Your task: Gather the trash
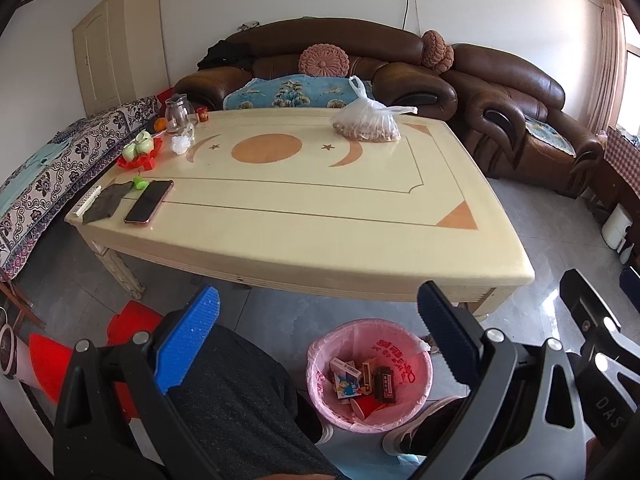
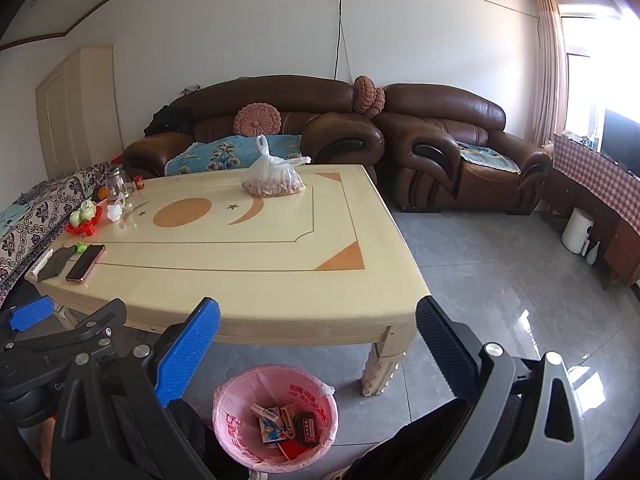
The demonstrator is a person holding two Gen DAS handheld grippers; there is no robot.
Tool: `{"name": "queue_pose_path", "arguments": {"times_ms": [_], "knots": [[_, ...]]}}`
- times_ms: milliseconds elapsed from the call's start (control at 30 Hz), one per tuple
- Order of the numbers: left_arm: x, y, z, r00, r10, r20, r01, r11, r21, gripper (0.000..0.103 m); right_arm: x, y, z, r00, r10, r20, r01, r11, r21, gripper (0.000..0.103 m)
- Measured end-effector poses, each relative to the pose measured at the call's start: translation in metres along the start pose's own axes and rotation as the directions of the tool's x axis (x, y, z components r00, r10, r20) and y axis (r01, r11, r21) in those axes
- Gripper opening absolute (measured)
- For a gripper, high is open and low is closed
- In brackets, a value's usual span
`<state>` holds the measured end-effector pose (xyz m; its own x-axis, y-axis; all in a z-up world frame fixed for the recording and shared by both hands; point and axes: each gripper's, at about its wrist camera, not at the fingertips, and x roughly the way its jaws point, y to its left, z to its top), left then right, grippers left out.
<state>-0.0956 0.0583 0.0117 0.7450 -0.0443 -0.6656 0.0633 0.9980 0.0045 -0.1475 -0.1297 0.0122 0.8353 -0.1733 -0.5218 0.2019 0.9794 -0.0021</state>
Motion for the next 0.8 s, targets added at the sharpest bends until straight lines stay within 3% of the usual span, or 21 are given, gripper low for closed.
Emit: {"name": "queue_pose_path", "arguments": {"times_ms": [800], "knots": [[-0.0021, -0.0061, -0.0022, 1.0, 0.006, 0.001, -0.006, 0.999, 0.034, 0.097, -0.0014, -0.0016, 0.0015, 1.0, -0.004, 0.005, 0.004, 1.0, 0.001, 0.096]]}}
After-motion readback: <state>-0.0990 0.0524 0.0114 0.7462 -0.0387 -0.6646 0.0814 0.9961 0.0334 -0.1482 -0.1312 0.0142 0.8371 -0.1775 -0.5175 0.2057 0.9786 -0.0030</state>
